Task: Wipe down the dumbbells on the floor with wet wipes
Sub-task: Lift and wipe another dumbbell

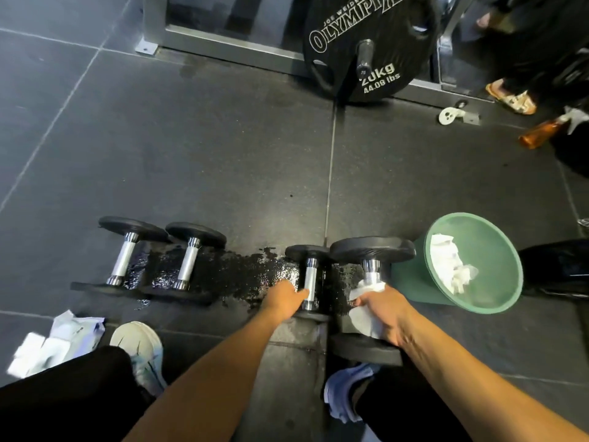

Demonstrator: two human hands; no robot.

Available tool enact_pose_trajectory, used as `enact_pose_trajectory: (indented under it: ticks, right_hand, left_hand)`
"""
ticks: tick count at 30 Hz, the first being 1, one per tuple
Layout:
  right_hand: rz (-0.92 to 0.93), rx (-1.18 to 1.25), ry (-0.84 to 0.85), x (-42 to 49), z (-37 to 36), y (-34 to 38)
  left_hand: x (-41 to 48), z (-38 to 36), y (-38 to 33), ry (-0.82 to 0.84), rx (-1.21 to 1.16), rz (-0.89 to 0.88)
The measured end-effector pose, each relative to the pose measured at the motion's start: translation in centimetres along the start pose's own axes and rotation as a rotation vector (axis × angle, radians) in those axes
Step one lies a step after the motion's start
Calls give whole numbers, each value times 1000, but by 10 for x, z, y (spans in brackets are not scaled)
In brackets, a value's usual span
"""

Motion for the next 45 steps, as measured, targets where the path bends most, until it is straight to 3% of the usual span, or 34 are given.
enact_pose_trajectory:
  ticks: [9, 16, 27, 45]
  right_hand:
    - [-23, -10, -78, 49, 27, -28]
    - [-49, 70, -85, 64, 23, -30]
    - [-51, 43, -54, 99, -21, -25]
    - [-140, -23, -120, 181, -67, -65]
  left_hand:
    - [81, -32, -16, 32, -205, 54]
    - [75, -22, 0, 6, -315, 43]
    - [41, 90, 67, -83, -306, 65]
    - [63, 84, 98, -59, -241, 46]
Point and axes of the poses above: each hand's wrist, its own x-axis towards the middle knuckle, its own z-axis out of the back of the hand, y = z × x, the point moved 3 cm from there along x, towards the middle knuckle, and after that the axes turned 15 degrees about y, right-handed, at the moved point
